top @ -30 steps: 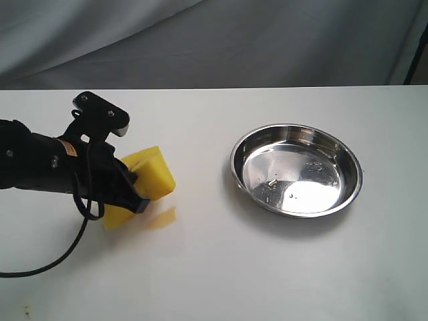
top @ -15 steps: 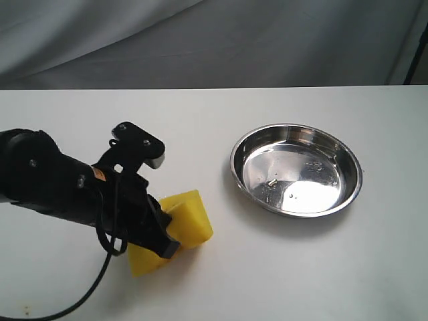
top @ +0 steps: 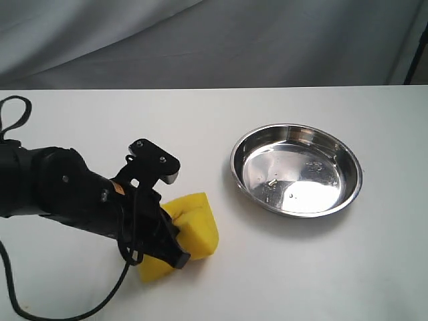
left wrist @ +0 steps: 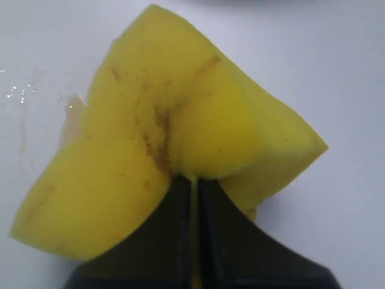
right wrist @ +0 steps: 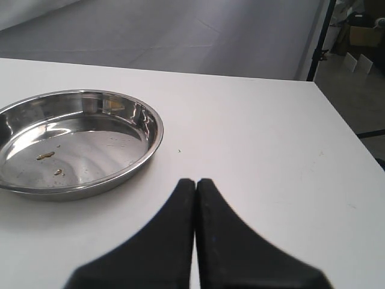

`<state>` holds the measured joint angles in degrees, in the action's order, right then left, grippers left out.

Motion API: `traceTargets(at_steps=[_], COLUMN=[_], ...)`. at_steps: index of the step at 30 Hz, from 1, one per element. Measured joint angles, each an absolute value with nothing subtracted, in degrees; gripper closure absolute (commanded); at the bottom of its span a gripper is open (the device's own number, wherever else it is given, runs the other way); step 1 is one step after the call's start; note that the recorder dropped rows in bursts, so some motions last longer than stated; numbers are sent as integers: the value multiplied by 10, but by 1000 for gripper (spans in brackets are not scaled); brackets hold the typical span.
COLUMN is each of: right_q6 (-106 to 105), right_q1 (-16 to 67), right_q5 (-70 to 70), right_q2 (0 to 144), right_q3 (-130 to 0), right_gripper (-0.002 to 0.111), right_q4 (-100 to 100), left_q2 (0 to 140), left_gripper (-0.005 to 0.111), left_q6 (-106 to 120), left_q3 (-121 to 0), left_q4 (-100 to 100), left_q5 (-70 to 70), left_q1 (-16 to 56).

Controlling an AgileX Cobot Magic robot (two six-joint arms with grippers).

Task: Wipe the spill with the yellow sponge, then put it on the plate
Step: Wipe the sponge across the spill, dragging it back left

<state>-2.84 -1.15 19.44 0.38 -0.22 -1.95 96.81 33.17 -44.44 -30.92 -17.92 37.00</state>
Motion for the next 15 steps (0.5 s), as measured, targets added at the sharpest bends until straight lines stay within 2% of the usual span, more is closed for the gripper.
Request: traceTargets(at_steps=[8, 11, 15], right_q6=[-28, -28, -28], right_q1=[-11, -11, -11], right_q5=[194, 194, 194], right_q2=[4, 4, 4], right_q3=[-2, -2, -2], right_gripper=[108, 108, 108], right_q4=[-20, -20, -20], left_q2=[1014, 1018, 1019], left_gripper=[107, 107, 107], left_q6=[332, 332, 337], left_q3=[-445, -445, -446], left_q4=[-311, -311, -311], left_q5=[-72, -56, -55], left_q1=[371, 340, 265])
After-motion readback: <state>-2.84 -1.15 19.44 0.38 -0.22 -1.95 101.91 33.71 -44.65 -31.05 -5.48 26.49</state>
